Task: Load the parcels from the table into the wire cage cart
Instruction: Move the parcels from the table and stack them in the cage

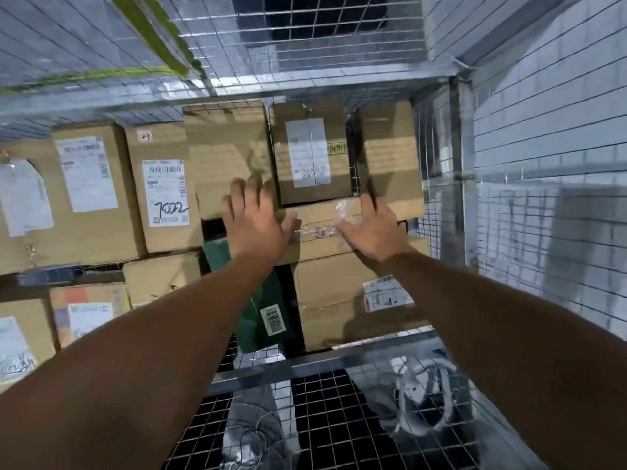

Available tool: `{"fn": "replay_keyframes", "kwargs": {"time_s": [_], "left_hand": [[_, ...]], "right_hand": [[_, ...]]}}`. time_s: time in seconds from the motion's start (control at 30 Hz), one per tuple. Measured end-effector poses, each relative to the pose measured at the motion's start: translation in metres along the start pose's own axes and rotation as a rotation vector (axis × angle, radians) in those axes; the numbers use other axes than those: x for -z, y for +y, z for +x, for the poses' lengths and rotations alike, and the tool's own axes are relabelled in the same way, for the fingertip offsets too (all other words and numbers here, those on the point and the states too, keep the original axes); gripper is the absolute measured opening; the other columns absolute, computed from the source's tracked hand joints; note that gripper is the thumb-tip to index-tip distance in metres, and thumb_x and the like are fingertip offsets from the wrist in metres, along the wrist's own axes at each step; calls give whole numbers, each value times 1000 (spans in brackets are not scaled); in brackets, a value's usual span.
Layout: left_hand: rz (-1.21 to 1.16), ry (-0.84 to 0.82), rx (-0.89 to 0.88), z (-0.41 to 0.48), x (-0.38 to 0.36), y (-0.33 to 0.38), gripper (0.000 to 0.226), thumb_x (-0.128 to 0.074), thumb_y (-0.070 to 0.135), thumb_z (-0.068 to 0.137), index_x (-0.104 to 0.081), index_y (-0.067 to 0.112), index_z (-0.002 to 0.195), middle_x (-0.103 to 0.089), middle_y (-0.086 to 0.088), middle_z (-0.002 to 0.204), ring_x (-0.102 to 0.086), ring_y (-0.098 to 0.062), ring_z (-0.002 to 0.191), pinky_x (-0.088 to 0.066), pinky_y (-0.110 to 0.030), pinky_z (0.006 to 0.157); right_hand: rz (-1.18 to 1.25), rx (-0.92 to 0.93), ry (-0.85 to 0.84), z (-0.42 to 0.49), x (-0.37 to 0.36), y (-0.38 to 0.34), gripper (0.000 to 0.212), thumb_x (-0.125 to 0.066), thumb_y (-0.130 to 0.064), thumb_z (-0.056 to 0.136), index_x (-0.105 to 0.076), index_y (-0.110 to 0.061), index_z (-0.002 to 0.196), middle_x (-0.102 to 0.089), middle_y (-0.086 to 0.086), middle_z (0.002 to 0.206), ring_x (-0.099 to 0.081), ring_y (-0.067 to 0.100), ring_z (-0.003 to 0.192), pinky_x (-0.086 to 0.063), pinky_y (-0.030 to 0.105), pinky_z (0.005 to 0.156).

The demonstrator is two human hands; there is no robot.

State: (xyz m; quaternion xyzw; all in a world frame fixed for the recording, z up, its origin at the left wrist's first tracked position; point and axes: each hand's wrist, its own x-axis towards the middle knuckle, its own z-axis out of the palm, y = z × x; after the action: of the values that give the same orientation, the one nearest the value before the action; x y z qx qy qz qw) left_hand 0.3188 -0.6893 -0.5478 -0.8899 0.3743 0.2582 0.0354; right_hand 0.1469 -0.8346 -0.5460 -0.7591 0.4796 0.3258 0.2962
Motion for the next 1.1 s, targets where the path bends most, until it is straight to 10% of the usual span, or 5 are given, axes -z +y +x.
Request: {"fn": "replay_keyframes", "kwargs": {"time_s": [0.63,1.1], "left_hand": [[-82,-97,-63,1,68,3,72,-34,65,102,-15,30,163,-9,-3,173,2,-33,159,1,-54,126],[-119,-67,-213,-105,244,15,76,-26,69,102,-15,26,164,-7,-2,173,2,-33,159,-2,-56,127]], "right_hand": [[-105,53,78,-15,50,-45,84,-41,-71,100,-5,-36,166,-5,6,175,-5,28,161,-11,58,128],[-5,-25,386,-246,148,-82,80,-46,-73,95,-29,-31,161,-33,12,165,-29,32,152,-28,55,121]]}}
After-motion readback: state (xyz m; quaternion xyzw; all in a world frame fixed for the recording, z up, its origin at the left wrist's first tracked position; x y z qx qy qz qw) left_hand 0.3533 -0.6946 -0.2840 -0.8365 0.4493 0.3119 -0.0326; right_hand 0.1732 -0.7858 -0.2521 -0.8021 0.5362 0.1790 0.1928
